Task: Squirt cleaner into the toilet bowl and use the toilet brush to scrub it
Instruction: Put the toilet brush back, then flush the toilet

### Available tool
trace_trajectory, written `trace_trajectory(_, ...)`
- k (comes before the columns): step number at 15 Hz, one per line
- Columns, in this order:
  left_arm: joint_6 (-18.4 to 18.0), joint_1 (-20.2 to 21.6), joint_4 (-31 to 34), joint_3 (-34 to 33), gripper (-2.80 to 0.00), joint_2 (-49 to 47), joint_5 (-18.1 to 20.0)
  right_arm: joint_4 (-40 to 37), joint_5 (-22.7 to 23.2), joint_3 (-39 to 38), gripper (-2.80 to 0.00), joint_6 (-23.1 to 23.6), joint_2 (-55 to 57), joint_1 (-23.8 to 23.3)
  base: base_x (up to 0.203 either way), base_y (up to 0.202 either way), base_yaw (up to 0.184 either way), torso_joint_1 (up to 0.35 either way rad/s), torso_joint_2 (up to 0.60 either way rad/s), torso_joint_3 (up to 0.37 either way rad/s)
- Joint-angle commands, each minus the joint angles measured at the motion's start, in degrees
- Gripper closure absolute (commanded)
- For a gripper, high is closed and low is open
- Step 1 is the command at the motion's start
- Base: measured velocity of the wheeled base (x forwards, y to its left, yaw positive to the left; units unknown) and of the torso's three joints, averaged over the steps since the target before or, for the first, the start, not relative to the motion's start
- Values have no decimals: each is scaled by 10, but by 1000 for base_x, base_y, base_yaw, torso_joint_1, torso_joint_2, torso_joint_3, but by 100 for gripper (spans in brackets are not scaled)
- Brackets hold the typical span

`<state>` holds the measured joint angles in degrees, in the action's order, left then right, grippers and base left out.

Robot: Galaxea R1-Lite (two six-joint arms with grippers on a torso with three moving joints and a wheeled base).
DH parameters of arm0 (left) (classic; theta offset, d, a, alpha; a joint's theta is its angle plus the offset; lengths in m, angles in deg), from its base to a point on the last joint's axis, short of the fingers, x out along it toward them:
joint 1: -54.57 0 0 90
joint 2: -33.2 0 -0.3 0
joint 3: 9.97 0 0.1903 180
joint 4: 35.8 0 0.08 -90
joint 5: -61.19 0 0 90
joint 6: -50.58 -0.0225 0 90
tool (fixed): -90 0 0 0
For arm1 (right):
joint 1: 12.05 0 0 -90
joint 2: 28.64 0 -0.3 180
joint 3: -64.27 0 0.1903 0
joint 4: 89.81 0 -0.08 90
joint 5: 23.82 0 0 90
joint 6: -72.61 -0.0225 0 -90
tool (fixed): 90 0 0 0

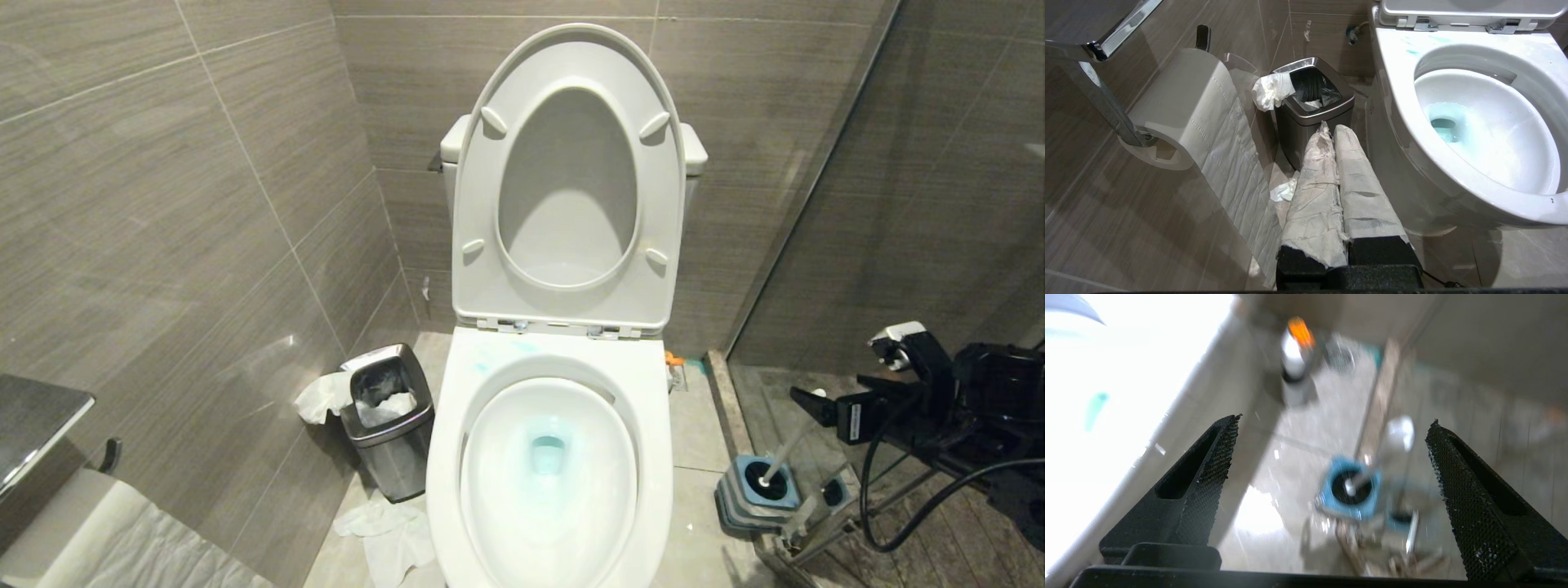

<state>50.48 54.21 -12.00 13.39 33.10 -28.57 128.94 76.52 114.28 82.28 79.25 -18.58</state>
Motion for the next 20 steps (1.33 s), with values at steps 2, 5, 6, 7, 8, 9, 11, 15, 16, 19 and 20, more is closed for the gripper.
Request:
trace_trajectory(2, 0, 0, 0, -1, 0, 0, 0, -19, 13, 1, -280, 1, -115, 21, 0, 0, 0, 0, 0, 0)
trace_trajectory(5, 0, 0, 0, -1, 0, 0, 0, -56, 24, 0, 0, 0, -171, 23, 0, 0, 0, 0, 0, 0)
trace_trajectory(6, 0, 0, 0, -1, 0, 0, 0, -58, 24, -2, 0, 0, -179, 23, 0, 0, 0, 0, 0, 0)
trace_trajectory(7, 0, 0, 0, -1, 0, 0, 0, -59, 24, -3, 0, 0, -187, 23, 0, 0, 0, 0, 0, 0)
trace_trajectory(8, 0, 0, 0, -1, 0, 0, 0, -59, 24, -4, 0, -1, -197, 23, 0, 0, 0, 0, 0, 0)
trace_trajectory(9, 0, 0, 0, -1, 0, 0, 0, -62, 24, -6, 0, -2, -204, 23, 0, 0, 0, 0, 0, 0)
trace_trajectory(11, 0, 0, 0, -1, 0, 0, 0, -63, 20, -2, 0, -2, -210, 23, 0, 0, 0, 0, 0, 0)
trace_trajectory(15, 0, 0, 0, -1, 0, 0, 0, -65, 17, 33, 0, -3, -231, 22, 0, 0, 0, 0, 0, 0)
trace_trajectory(16, 0, 0, 0, -1, 0, 0, 0, -74, 16, 39, 0, -3, -242, 22, 0, 0, 0, 0, 0, 0)
trace_trajectory(19, 0, 0, 0, -1, 0, 0, 0, -121, 12, 58, 0, -3, -280, 22, 0, 0, 0, 0, 0, 0)
trace_trajectory(20, -1, 0, 0, -1, 0, 0, 0, -129, 7, 69, 0, -5, -290, 21, 0, 0, 0, 0, 0, 0)
